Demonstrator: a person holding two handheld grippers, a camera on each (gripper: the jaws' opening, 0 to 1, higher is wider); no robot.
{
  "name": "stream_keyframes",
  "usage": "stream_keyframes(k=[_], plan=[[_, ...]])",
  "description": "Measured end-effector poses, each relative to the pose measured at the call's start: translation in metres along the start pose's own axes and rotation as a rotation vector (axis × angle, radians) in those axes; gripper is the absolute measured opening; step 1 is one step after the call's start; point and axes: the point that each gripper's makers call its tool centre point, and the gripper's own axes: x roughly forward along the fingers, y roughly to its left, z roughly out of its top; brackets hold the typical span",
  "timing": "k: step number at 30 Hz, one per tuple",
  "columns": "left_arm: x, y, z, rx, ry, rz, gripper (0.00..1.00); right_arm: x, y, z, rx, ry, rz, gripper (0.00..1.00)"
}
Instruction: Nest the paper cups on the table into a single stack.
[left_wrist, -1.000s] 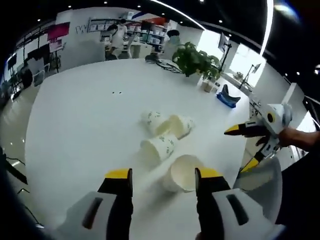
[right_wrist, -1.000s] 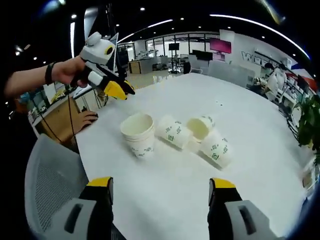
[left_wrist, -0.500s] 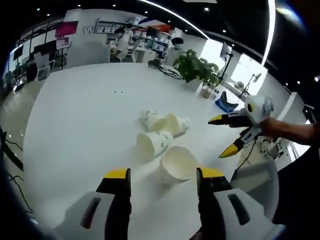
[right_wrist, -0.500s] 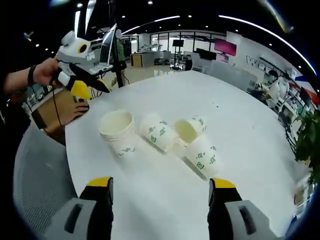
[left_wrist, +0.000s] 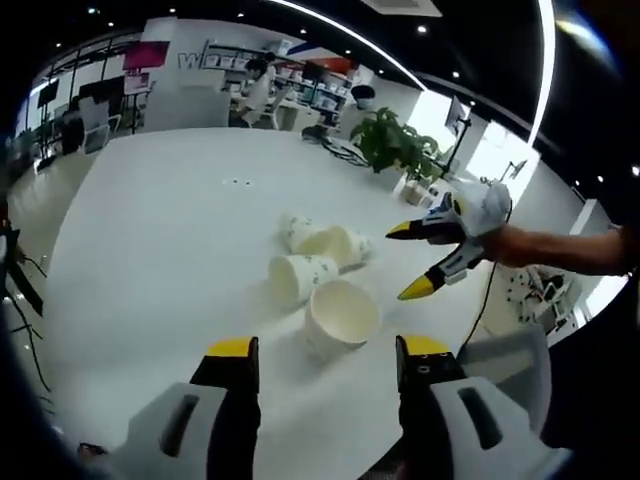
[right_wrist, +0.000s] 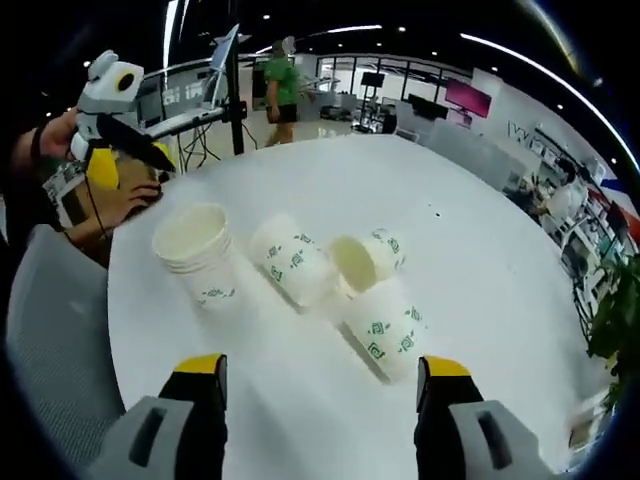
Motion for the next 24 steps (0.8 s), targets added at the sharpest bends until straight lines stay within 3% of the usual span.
stream_keyframes(k=[5,8,15,19,24], plan=[[-0.005,0.009,-0.002,0.006,-0.009,0.023,0.54,0.015,-0.012,0.004,-0.056,0.021,-0.002,0.79],[-0.011,0.0,-0.001,0.018,-0.008,0.034,0.54,0.021,-0.025,0.003,-0.11,0.062,-0.033,0.78],[-0.012,0.006,-0.002,0.009,-0.016,0.041,0.54,0.03,-0.037,0.008,-0.199,0.106,-0.017,0.79],[-0.01,0.009,-0.007,0.012,-0.006,0.036,0.54,0.034,-0.05,-0.001,-0.342,0.194,-0.026,0.79],[-0.011,0.002,-0.008,0.013,-0.006,0.036,0.54,0.036,-0.054,-0.001,-0.346,0.204,0.008,0.8]])
